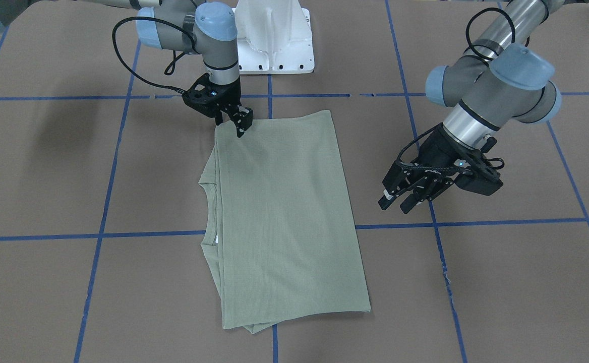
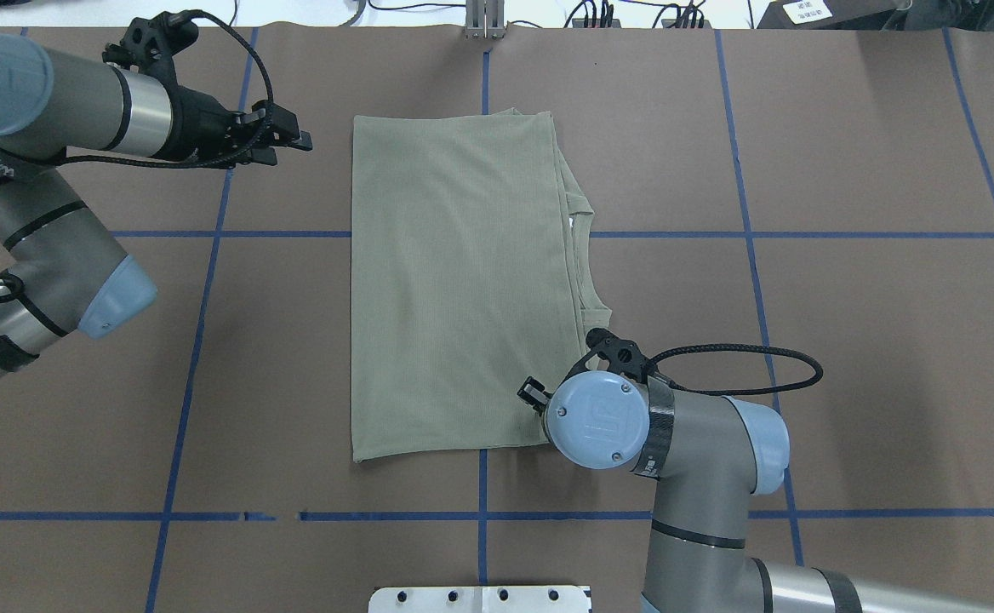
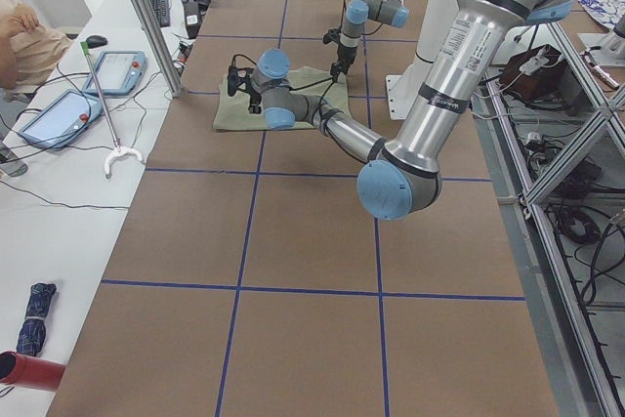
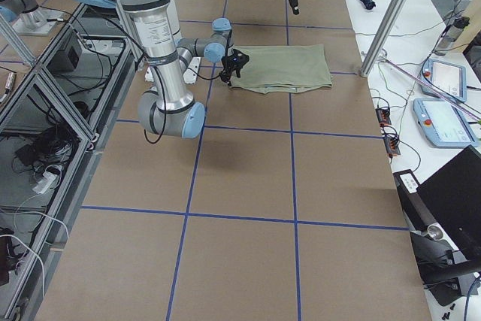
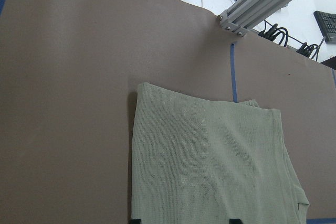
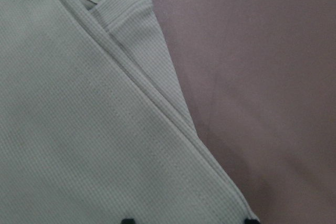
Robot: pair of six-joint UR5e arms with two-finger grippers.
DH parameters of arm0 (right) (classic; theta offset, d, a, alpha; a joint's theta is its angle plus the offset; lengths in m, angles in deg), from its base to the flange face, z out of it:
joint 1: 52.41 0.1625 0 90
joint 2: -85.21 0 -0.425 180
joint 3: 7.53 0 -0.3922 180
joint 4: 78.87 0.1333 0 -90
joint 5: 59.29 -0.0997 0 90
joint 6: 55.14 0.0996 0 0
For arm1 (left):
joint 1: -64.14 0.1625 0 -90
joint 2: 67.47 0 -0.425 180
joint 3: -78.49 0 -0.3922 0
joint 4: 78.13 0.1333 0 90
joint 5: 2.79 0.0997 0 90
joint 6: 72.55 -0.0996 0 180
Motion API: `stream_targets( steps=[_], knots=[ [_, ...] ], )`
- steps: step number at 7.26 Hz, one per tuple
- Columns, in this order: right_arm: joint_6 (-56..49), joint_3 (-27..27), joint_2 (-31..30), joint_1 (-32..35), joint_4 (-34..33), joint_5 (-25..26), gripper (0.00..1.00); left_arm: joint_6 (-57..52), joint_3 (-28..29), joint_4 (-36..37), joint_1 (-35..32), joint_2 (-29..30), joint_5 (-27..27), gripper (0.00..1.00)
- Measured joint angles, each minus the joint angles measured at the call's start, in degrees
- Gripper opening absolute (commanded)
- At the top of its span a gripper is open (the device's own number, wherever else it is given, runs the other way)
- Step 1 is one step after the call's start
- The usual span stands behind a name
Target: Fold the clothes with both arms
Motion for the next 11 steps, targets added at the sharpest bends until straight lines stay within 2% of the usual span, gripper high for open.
stream_targets(
  steps=[1,2,6,8,10,11],
  knots=[
    [-0.04,0.03,0.07,0.09,0.01,-0.09,0.21,-0.02,-0.01,-0.03,-0.03,-0.02,0.01,0.64],
    [-0.05,0.05,0.12,0.16,-0.01,-0.18,0.0,-0.06,-0.04,-0.05,-0.11,-0.03,0.02,0.64],
    [-0.36,0.0,0.28,1.05,0.11,-1.0,0.0,-0.09,-0.4,-0.06,-0.32,-0.12,0.0,0.64],
    [-0.42,-0.78,0.47,2.41,0.14,-3.35,0.0,-0.05,-0.69,-0.05,-0.38,-0.21,-0.05,0.64],
    [0.13,-2.8,0.02,2.72,-0.23,-4.1,0.0,2.71,-3.18,-0.01,-0.23,-1.37,0.02,0.65],
    [0.92,-3.77,-0.16,2.17,-0.8,-4.06,0.0,8.23,-6.0,-0.02,0.79,-2.71,0.25,0.65]
  ],
)
